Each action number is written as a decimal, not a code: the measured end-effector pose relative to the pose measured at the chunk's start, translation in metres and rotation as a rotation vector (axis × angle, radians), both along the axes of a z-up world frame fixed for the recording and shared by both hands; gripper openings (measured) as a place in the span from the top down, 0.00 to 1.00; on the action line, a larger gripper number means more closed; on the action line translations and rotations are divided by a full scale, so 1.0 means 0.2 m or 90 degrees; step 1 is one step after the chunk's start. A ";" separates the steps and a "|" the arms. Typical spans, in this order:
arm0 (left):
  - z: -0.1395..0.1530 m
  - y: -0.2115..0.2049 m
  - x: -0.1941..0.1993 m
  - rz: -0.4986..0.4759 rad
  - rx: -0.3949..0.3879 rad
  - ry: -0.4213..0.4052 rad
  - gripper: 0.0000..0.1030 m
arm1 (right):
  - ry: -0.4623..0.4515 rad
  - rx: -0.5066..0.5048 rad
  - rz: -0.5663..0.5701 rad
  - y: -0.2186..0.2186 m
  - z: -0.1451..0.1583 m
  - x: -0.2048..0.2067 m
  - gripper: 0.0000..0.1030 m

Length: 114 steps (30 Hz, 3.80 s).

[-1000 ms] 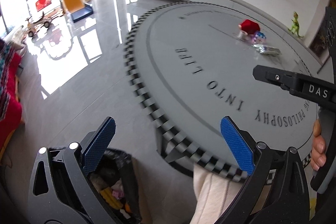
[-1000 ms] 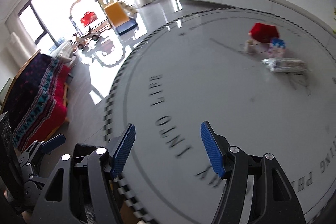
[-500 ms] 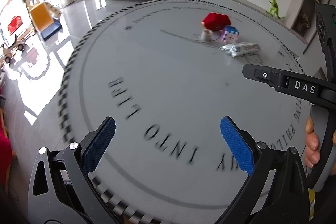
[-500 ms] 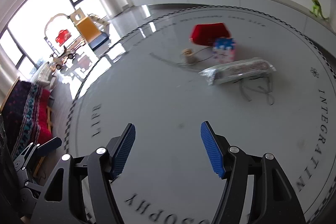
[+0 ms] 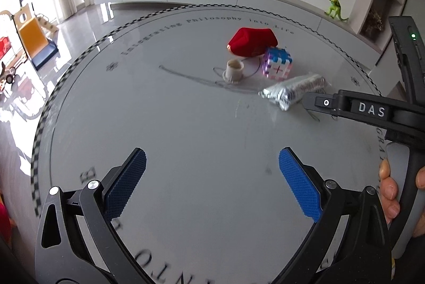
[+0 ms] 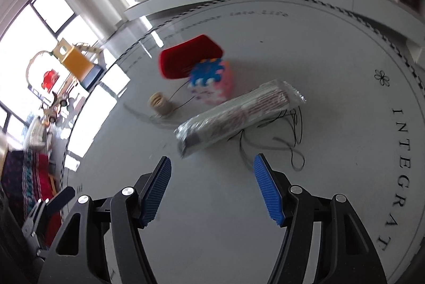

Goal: Collect trash
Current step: 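Grasp the silver wrapper with the right tool while the left tool grasps the small paper cup, then carry wrapper and paper cup to the trash bag and open both tools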

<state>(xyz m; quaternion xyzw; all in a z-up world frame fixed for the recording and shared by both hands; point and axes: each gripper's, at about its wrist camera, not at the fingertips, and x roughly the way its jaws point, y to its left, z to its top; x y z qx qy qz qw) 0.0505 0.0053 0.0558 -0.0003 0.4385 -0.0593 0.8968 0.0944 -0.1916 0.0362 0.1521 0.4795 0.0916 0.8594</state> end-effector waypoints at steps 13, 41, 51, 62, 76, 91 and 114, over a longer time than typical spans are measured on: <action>-0.07 -0.02 0.24 -0.001 -0.023 0.014 0.06 | 0.027 -0.079 -0.095 0.08 -0.08 0.24 0.26; -0.15 -0.24 0.63 -0.019 -0.023 0.026 0.73 | -0.011 0.018 -0.075 -0.20 -0.05 0.16 0.70; -0.10 -0.26 0.47 -0.040 -0.019 0.024 0.77 | -0.018 0.018 -0.068 -0.20 0.00 0.12 0.70; 0.02 -0.26 0.16 -0.052 -0.034 0.006 0.77 | -0.054 0.012 -0.056 -0.13 0.18 -0.05 0.70; 0.08 -0.03 -0.38 -0.008 -0.052 -0.017 0.77 | -0.081 0.008 0.021 0.16 0.29 -0.43 0.70; 0.08 0.43 -1.01 0.110 -0.058 -0.043 0.77 | -0.095 -0.007 0.176 0.73 0.29 -0.89 0.70; -0.34 1.22 -2.10 0.432 -0.082 0.033 0.77 | -0.026 -0.049 0.575 1.82 -0.04 -1.71 0.69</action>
